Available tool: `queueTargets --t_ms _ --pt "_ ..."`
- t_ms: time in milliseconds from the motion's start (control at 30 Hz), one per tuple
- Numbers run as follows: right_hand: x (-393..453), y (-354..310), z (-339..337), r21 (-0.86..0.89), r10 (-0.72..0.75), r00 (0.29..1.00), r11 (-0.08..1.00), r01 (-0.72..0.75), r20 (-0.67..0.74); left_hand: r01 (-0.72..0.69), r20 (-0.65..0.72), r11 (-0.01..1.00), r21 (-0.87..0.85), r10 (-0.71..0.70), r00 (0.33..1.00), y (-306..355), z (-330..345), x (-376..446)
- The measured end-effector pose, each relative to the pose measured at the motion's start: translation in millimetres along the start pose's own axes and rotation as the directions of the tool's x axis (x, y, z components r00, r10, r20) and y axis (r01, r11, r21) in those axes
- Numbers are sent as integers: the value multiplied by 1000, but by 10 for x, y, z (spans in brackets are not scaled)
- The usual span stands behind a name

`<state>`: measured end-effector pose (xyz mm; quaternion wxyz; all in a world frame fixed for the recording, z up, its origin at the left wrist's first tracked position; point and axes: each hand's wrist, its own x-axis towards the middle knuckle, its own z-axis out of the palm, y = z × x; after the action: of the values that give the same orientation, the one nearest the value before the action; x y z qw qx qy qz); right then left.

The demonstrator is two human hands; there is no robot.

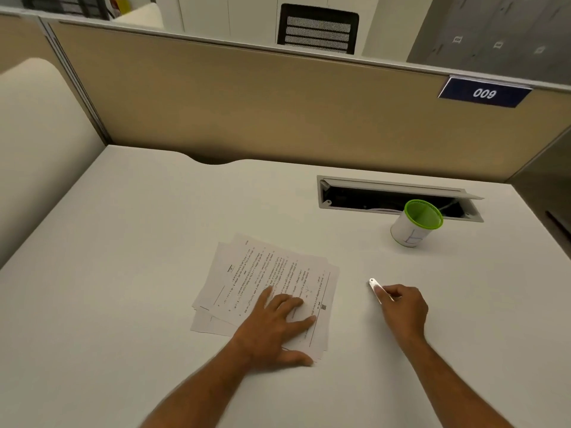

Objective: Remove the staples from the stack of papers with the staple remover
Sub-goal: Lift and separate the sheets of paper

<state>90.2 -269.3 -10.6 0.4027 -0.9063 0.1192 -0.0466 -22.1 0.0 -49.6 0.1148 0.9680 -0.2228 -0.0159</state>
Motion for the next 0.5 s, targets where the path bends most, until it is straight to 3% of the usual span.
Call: queueTargets --t_ms 267,400,500 --pt "-38 72 -35 -215 35 997 975 -48 -64 -1 155 1000 13 -1 988 5 15 -174" --pt "-198 4 -61 -168 0 996 986 -14 -86 -96 57 992 84 92 994 92 5 -284" --pt "-361 -62 -100 -94 -45 997 995 39 -60 -185 -101 974 133 199 975 160 6 -345"
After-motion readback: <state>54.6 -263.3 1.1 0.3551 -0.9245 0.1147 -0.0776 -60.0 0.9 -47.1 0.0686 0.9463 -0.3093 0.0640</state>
